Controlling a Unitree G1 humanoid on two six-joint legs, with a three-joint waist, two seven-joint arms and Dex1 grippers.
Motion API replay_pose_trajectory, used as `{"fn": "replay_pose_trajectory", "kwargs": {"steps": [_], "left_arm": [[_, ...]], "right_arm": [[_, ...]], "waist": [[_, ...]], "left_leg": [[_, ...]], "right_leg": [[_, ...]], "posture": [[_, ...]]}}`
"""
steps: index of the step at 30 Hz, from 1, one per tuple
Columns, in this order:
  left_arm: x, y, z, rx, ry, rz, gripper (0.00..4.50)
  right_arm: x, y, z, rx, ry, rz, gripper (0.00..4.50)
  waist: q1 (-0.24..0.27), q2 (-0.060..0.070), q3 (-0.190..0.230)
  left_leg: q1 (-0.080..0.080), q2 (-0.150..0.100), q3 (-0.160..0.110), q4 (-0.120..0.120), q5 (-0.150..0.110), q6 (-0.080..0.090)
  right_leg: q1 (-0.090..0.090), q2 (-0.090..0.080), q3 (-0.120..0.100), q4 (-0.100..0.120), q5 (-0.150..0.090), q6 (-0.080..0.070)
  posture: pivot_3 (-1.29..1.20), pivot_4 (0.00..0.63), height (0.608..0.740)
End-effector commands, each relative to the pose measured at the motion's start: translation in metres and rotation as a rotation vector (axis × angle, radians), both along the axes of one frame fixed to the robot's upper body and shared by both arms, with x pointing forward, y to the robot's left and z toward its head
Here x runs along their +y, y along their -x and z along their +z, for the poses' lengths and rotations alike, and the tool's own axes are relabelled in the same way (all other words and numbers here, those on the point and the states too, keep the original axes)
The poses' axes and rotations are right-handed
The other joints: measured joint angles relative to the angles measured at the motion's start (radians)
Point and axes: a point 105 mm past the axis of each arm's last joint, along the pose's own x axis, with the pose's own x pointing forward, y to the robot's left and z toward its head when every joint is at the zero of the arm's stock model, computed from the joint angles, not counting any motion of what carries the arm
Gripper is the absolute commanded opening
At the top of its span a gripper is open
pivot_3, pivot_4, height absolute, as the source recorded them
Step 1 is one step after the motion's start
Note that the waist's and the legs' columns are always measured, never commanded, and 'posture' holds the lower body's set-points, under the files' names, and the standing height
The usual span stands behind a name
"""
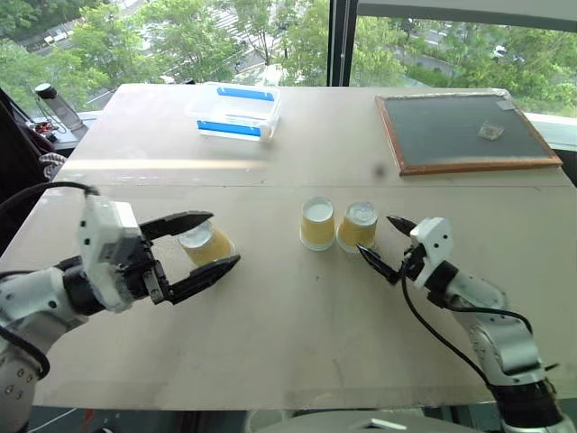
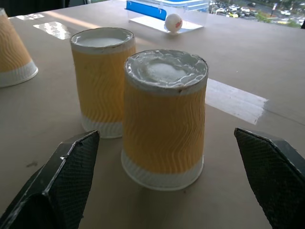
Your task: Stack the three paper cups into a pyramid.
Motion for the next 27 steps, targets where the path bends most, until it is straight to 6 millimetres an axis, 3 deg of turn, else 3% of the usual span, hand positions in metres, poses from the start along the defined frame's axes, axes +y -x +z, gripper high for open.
{"fn": "replay_pose_trajectory", "kwargs": {"steps": [1, 4, 8, 11, 13, 27], "left_arm": [[0.015, -0.003, -0.003, -0.108, 0.005, 0.147, 4.5], [0.022, -0.005, -0.022, -0.174, 0.017, 0.323, 4.5], [0.036, -0.015, -0.035, -0.272, 0.022, 0.567, 4.5], [0.026, -0.023, -0.057, -0.209, 0.063, 0.56, 4.5], [0.017, -0.026, -0.069, -0.175, 0.038, 0.52, 4.5], [0.028, -0.046, -0.069, -0.215, 0.065, 0.568, 4.5]], "right_arm": [[-0.007, 0.02, 0.013, -0.006, -0.023, 0.107, 4.47], [-0.018, 0.046, 0.015, 0.05, -0.04, 0.252, 4.47], [-0.021, 0.064, 0.033, -0.039, -0.079, 0.416, 4.47], [-0.016, 0.071, 0.054, -0.114, -0.23, 0.496, 4.47], [-0.015, 0.07, 0.058, -0.139, -0.254, 0.477, 4.47], [-0.009, 0.069, 0.06, -0.129, -0.242, 0.47, 4.47]], "waist": [[0.0, -0.001, 0.0], [0.003, -0.001, 0.0], [0.005, -0.006, 0.0], [0.004, -0.007, -0.001], [0.004, -0.007, -0.001], [0.007, -0.006, 0.0]], "left_leg": [[0.0, 0.0, 0.0, 0.0, 0.0, 0.0], [0.002, 0.0, 0.0, 0.001, 0.0, 0.0], [0.012, 0.0, 0.001, 0.001, 0.0, 0.0], [0.016, 0.002, 0.001, 0.001, 0.0, 0.0], [0.016, 0.003, 0.001, 0.001, 0.0, 0.0], [0.015, 0.002, -0.001, 0.001, 0.0, 0.0]], "right_leg": [[0.0, 0.0, 0.0, 0.0, -0.001, -0.002], [0.004, 0.0, -0.001, -0.001, -0.002, -0.003], [0.013, 0.0, -0.001, -0.003, -0.002, -0.003], [0.019, 0.003, -0.003, -0.003, -0.004, 0.0], [0.019, 0.003, -0.004, -0.003, -0.004, 0.0], [0.017, 0.001, -0.004, -0.004, -0.002, -0.003]], "posture": [[0.0, 0.15, 0.74], [0.0, 0.15, 0.74], [0.0, 0.15, 0.74], [0.0, 0.15, 0.74], [0.0, 0.15, 0.74], [0.0, 0.15, 0.74]]}}
